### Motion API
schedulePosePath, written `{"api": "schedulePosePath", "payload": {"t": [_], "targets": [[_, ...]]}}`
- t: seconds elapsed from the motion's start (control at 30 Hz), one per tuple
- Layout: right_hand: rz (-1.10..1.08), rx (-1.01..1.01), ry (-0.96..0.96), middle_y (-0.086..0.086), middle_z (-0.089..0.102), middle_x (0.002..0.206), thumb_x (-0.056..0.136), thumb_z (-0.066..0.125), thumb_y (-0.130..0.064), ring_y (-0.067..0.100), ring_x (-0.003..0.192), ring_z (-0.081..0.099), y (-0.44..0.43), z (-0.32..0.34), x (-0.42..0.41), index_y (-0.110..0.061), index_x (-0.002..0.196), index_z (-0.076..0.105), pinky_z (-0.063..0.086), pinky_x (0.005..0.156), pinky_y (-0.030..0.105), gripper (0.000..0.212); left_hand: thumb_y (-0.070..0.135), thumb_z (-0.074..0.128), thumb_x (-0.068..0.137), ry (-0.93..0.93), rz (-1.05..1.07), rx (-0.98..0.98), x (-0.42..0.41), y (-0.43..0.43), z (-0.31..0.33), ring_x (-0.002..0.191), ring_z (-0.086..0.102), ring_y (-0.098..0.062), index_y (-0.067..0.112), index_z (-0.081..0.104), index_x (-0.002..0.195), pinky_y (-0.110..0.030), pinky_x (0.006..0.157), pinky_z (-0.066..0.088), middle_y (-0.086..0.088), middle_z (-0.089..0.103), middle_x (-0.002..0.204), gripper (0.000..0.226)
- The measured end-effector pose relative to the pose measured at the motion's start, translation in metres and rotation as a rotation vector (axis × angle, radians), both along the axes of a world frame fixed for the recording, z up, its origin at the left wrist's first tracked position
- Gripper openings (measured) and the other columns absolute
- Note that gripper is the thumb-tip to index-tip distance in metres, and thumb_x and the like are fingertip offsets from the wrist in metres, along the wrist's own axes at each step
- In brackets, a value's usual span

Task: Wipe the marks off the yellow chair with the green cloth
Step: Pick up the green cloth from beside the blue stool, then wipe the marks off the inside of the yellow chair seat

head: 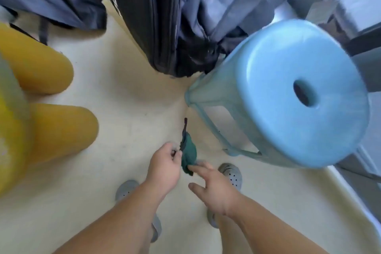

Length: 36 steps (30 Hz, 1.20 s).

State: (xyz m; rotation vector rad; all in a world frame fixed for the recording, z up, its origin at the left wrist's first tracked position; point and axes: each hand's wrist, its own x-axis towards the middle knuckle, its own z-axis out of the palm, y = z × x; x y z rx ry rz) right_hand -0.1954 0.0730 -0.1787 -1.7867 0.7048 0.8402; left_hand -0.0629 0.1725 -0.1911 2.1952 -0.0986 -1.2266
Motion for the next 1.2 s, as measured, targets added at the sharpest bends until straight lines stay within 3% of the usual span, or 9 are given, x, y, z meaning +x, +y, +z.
{"api": "schedulePosePath", "payload": {"t": [0.07,0.17,0.33,0.4,0.5,0.6,0.77,0.97,1.2], "targets": [[0.005,-0.01,-0.025,-0.014,0.061,0.126,0.097,0.061,-0.035,0.004,0.113,0.057,0.004,0.071,0.018,-0.029,0.123,0.069,0.042,0.101,0.019,0.028,0.015,0.053,0.095,-0.075,-0.146,-0.031,0.019,0.019,0.074,0.077,0.057,-0.019,0.019,0.055,0.088,-0.031,0.071,0.044,0.003,0.062,0.082,0.009],[-0.058,-0.204,-0.131,-0.018,0.063,0.099,0.094,0.063,-0.036,0.003,0.096,0.059,0.01,0.184,0.054,-0.038,0.098,0.068,0.047,0.088,0.024,0.007,0.019,0.053,0.095,-0.199,-0.32,-0.069,0.051,0.052,0.198,0.08,0.052,-0.012,0.025,0.052,0.091,-0.028,0.072,0.041,0.01,0.057,0.088,0.007],[0.098,-0.334,-0.456,-0.011,0.047,0.145,0.094,0.065,-0.033,0.013,0.132,0.044,0.042,0.356,0.114,-0.038,0.145,0.047,0.036,0.112,0.031,0.055,0.017,0.053,0.095,-0.355,-0.494,-0.189,0.108,0.107,0.388,0.083,0.052,-0.014,0.024,0.05,0.088,-0.036,0.077,0.045,0.007,0.059,0.086,0.01],[0.232,-0.349,-0.528,-0.008,0.043,0.152,0.092,0.066,-0.031,0.02,0.136,0.041,0.065,0.408,0.137,-0.036,0.144,0.051,0.033,0.116,0.037,0.054,0.015,0.054,0.094,-0.413,-0.531,-0.256,0.123,0.129,0.449,0.079,0.048,-0.013,0.028,0.048,0.086,-0.033,0.073,0.041,0.009,0.054,0.081,0.017],[0.304,-0.405,-0.646,-0.001,0.06,0.134,0.082,0.068,-0.033,0.029,0.122,0.054,0.098,0.461,0.165,-0.022,0.114,0.069,0.044,0.105,0.046,0.034,0.015,0.053,0.094,-0.488,-0.557,-0.277,0.135,0.166,0.514,0.079,0.046,-0.013,0.023,0.052,0.088,-0.03,0.071,0.037,0.007,0.055,0.083,0.011],[0.347,-0.417,-0.709,-0.002,0.065,0.101,0.076,0.078,-0.041,0.027,0.096,0.058,0.12,0.494,0.194,-0.021,0.082,0.065,0.048,0.084,0.041,0.025,0.018,0.05,0.095,-0.595,-0.48,-0.215,0.148,0.204,0.545,0.083,0.049,-0.016,0.022,0.053,0.092,-0.035,0.072,0.04,0.008,0.056,0.085,0.006],[0.428,-0.278,-0.658,-0.01,0.053,0.07,0.08,0.081,-0.04,0.019,0.073,0.052,0.15,0.523,0.244,-0.028,0.072,0.048,0.039,0.063,0.033,0.036,0.023,0.053,0.096,-0.724,-0.262,-0.053,0.158,0.255,0.563,0.081,0.052,-0.014,0.027,0.054,0.094,-0.031,0.069,0.039,0.011,0.058,0.085,0.005],[0.488,-0.208,-0.702,-0.01,0.06,0.075,0.085,0.079,-0.032,0.012,0.07,0.055,0.202,0.539,0.284,-0.038,0.072,0.048,0.044,0.061,0.023,0.034,0.023,0.059,0.093,-0.78,0.023,0.004,0.161,0.317,0.555,0.08,0.053,-0.019,0.024,0.057,0.096,-0.036,0.071,0.045,0.011,0.056,0.077,0.004],[0.544,-0.201,-0.644,-0.007,0.068,0.079,0.089,0.074,-0.035,0.02,0.07,0.066,0.301,0.524,0.32,-0.031,0.084,0.061,0.058,0.064,0.041,0.014,0.012,0.06,0.089,-0.804,0.069,0.036,0.178,0.429,0.518,0.093,0.051,-0.017,0.019,0.065,0.093,-0.032,0.082,0.044,0.008,0.058,0.091,0.01]]}}
